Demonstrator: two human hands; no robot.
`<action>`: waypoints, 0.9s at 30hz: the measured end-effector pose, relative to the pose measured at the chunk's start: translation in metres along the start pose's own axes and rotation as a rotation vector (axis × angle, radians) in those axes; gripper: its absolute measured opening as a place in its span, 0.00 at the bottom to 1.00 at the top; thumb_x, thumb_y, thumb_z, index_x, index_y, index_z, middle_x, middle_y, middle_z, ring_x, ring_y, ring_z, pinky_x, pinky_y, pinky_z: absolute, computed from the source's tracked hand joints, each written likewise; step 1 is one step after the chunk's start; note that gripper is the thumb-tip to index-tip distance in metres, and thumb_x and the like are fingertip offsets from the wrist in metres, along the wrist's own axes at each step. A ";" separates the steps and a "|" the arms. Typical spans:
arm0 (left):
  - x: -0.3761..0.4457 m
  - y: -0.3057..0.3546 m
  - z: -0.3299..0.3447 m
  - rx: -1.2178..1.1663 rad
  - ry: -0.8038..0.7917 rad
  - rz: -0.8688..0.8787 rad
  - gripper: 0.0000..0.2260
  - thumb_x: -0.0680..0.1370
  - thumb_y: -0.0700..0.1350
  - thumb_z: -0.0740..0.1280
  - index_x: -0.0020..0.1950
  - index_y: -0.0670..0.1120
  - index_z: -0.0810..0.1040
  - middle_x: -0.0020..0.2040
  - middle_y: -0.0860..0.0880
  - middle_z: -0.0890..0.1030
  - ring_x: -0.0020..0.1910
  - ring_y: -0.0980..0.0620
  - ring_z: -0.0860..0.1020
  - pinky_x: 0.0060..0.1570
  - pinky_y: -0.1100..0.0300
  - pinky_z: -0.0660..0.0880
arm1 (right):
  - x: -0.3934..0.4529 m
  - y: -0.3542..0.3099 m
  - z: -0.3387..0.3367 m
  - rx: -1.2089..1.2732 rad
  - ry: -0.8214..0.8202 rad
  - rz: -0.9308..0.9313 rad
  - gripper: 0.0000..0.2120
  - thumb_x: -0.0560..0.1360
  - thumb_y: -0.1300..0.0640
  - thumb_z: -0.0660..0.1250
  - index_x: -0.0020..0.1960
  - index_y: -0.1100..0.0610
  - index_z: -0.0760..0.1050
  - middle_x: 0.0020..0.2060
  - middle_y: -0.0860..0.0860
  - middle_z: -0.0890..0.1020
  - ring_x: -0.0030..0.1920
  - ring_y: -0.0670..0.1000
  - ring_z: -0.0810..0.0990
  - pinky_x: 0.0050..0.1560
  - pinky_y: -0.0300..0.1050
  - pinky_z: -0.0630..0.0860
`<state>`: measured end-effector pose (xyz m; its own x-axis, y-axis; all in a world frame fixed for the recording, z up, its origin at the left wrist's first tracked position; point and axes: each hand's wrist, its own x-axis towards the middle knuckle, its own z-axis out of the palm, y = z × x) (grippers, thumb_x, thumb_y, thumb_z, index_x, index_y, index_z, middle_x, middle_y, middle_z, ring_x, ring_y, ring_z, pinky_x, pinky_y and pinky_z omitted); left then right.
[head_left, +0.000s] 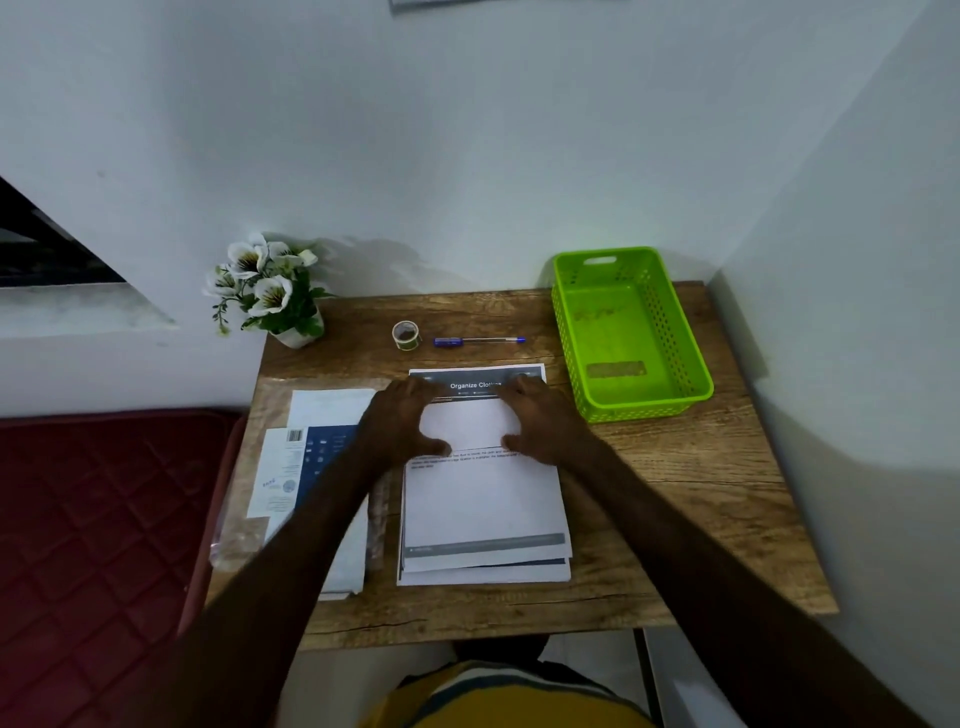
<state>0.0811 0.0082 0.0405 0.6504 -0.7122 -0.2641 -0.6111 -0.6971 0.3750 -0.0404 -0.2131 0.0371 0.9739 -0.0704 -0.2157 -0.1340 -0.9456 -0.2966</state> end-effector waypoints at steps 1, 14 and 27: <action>0.003 -0.001 -0.002 0.007 -0.021 0.006 0.40 0.69 0.61 0.78 0.77 0.53 0.68 0.77 0.47 0.68 0.75 0.45 0.65 0.73 0.46 0.64 | 0.006 0.001 -0.003 -0.009 -0.051 0.008 0.42 0.70 0.47 0.76 0.79 0.53 0.63 0.76 0.57 0.67 0.76 0.59 0.63 0.72 0.56 0.67; 0.015 -0.006 -0.005 -0.023 -0.127 -0.026 0.35 0.67 0.63 0.79 0.70 0.57 0.73 0.75 0.49 0.69 0.76 0.44 0.62 0.74 0.40 0.59 | 0.030 -0.011 -0.030 -0.020 -0.242 0.050 0.40 0.62 0.46 0.83 0.72 0.44 0.71 0.75 0.57 0.66 0.76 0.59 0.61 0.71 0.57 0.65; -0.006 0.015 -0.009 -0.096 0.074 -0.015 0.25 0.71 0.53 0.79 0.62 0.56 0.70 0.62 0.53 0.80 0.63 0.50 0.77 0.66 0.49 0.63 | 0.010 -0.016 -0.032 0.023 -0.046 0.025 0.24 0.66 0.54 0.77 0.60 0.48 0.74 0.61 0.51 0.81 0.63 0.56 0.77 0.59 0.49 0.72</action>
<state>0.0723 0.0027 0.0559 0.6928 -0.6911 -0.2059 -0.5573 -0.6943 0.4553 -0.0225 -0.2083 0.0693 0.9609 -0.0786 -0.2655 -0.1628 -0.9361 -0.3117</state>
